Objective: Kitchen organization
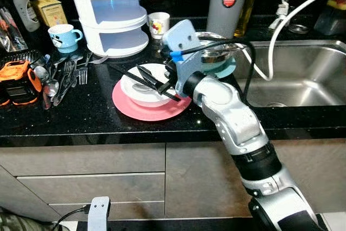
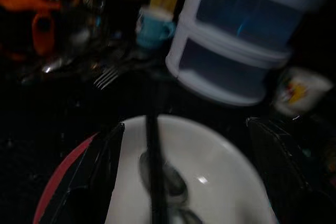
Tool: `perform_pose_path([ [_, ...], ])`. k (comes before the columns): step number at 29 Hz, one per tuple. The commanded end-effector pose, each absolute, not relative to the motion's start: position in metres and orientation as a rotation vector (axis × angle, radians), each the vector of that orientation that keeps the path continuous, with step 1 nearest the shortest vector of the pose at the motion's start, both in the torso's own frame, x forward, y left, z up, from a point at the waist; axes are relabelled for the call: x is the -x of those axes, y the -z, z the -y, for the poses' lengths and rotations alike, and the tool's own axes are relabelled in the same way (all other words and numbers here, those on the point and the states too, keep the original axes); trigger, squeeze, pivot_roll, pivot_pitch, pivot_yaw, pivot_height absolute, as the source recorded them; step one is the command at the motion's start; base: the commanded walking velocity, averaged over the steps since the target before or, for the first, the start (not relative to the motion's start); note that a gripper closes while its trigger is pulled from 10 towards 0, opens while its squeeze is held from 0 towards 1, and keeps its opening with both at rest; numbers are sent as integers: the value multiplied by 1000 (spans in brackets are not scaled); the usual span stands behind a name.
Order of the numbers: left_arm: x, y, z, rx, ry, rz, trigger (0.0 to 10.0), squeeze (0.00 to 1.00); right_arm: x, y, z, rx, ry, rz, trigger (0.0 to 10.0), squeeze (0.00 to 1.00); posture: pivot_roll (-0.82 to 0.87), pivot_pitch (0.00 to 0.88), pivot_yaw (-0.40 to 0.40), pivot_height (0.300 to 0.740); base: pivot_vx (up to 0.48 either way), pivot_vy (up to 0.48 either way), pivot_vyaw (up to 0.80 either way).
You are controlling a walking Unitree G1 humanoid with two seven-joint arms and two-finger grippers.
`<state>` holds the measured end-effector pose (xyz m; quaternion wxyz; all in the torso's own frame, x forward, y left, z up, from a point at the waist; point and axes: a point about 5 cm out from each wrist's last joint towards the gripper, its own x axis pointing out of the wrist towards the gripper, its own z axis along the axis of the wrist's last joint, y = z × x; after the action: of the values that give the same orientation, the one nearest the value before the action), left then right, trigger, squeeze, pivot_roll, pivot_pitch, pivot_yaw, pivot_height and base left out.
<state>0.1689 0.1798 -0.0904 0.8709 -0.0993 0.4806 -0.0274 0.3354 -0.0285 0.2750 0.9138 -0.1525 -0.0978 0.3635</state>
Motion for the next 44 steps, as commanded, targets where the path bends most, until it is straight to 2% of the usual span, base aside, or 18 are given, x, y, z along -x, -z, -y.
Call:
perform_pose_path([
  [1, -166, 91, -181, 199, 52, -1014, 10000, 0, -335, -276, 23, 315, -775, 182, 10000, 0, 10, 47, -8, 740, 0, 0, 0],
  [4, -166, 92, -181, 199, 52, -1014, 10000, 0, -334, -287, 13, 187, -824, 193, 10000, 0, 12, 49, -11, 740, 0, 0, 0],
  [7, -166, 92, -181, 200, 51, -1014, 10000, 0, -336, -291, 10, 168, -813, 201, 10000, 0, 14, 50, -13, 740, 0, 0, 0],
  [11, -166, 92, -180, 206, 42, -1013, 10000, 0, -344, -288, 9, 166, -753, 147, 10000, 0, 16, 52, -17, 740, 0, 0, 0],
  [15, -166, 92, -180, 208, 42, -1012, 10000, 0, -345, -283, 8, 180, -780, 82, 10000, 0, 15, 51, -18, 740, 0, 0, 0],
  [20, -165, 92, -179, 209, 44, -1012, 10000, 0, -348, -274, 13, 278, -821, -81, 10000, 0, 13, 44, -25, 740, 0, 0, 0],
  [44, -166, 92, -178, 216, 40, -1007, 10000, 0, -356, -274, 31, 253, -728, -276, 10000, 0, 9, 46, -24, 740, 0, 0, 0],
])
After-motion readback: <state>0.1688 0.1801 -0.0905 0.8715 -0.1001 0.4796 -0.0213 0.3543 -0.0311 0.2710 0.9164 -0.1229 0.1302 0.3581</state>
